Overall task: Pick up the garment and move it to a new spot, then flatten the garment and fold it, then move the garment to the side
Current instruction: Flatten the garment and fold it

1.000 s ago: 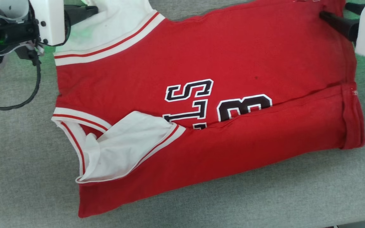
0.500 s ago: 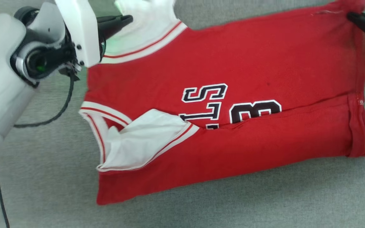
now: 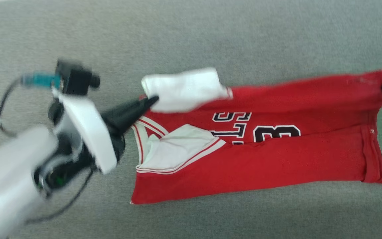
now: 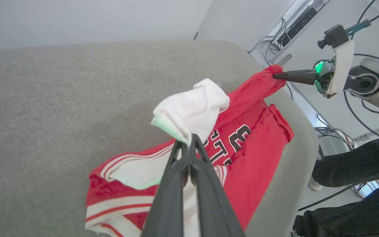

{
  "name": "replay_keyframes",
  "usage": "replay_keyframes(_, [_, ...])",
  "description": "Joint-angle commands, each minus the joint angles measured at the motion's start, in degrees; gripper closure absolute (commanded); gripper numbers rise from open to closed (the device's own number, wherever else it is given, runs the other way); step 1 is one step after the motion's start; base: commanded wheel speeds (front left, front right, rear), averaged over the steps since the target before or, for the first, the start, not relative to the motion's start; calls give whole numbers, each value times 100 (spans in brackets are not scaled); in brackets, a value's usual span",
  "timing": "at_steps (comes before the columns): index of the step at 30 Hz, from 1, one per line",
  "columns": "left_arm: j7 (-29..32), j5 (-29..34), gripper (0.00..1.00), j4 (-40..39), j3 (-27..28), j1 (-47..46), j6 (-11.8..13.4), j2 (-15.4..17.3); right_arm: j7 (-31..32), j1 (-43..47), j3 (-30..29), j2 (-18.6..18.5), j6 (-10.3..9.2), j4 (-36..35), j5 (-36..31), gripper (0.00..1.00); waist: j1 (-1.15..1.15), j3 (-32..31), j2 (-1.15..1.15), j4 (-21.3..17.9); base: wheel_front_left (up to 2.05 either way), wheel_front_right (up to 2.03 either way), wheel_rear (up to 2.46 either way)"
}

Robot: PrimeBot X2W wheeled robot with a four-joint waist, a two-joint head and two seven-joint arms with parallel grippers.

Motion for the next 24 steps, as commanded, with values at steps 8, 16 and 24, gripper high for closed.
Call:
replay_keyframes(8, [-1522, 10, 100, -698, -225, 1555, 13, 457, -474, 1638, -828, -61, -1, -562, 77, 100, 0, -265, 0, 140, 0, 0, 0])
replay_keyframes(16, [-1827, 56, 100, -426, -147, 2435, 13, 197, -816, 2611, -1598, 318, -1, -727, -153, 100, 0, -58, 0, 169, 0, 0, 0])
replay_keyframes(24, [-1856, 423, 100, 473, 44, 2613, 13, -422, -878, 2568, -1633, 895, 0, -384, -514, 100, 0, 26, 0, 141, 0, 0, 0])
